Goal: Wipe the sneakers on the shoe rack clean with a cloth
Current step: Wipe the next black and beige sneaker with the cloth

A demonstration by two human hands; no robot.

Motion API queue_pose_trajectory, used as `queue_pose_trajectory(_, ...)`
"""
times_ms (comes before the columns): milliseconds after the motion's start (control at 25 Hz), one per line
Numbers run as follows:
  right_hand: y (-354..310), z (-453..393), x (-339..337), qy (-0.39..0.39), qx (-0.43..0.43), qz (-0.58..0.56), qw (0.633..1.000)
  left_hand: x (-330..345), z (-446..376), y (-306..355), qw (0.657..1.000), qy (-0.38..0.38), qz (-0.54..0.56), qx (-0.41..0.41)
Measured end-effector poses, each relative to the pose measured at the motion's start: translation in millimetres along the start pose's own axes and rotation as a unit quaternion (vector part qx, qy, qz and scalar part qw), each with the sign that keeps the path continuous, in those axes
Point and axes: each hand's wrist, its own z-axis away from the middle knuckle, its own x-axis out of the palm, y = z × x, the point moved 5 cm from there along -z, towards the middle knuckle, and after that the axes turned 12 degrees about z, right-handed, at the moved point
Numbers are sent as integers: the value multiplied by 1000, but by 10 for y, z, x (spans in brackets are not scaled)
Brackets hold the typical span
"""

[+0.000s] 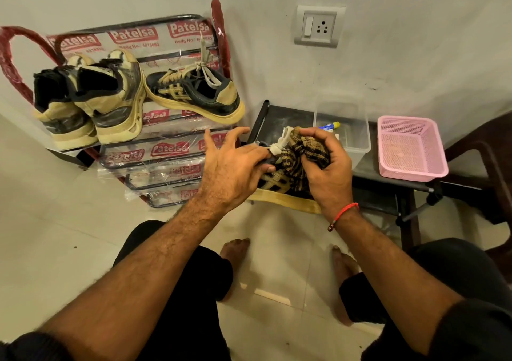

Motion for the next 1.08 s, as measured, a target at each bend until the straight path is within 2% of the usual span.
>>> queue_pose_trajectory(160,-77,31,24,-4,-23,44,999,81,54,-84,997,-31,59,-33)
queue_pose_trajectory(280,-257,55,12,9,-113,137,984,77,68,-104,983,-5,135,-122)
queue_pose_trajectory(400,-356,212,239,-73,-174,199,962,118,92,-116,944,10,238,-227)
queue_pose_trajectory(480,-308,343,402,-121,-226,258,932,163,121,-129,890,10,356,-284)
queue_pose_trajectory(560,-175,354,433,-132,-286,308,898,189,154,-111,790,7,508,-344)
queue_pose_trajectory(600,-101,286,396,-128,-284,318,896,188,150,-84,747,3,558,-361)
queue_pose_trajectory(680,-3,129,321,-117,-216,304,920,171,142,-50,712,0,595,-372)
queue_pose_trajectory(760,-25,124,303,-102,-174,280,939,163,144,12,700,4,611,-371)
queue_pose_trajectory(920,-208,357,404,-134,-311,259,905,146,182,2,697,19,614,-370)
queue_pose_trajectory(960,-185,275,344,-124,-313,271,902,138,171,24,698,15,616,-366)
queue_pose_trajectory(1080,-64,11,139,-67,-243,289,923,120,134,84,685,10,631,-363)
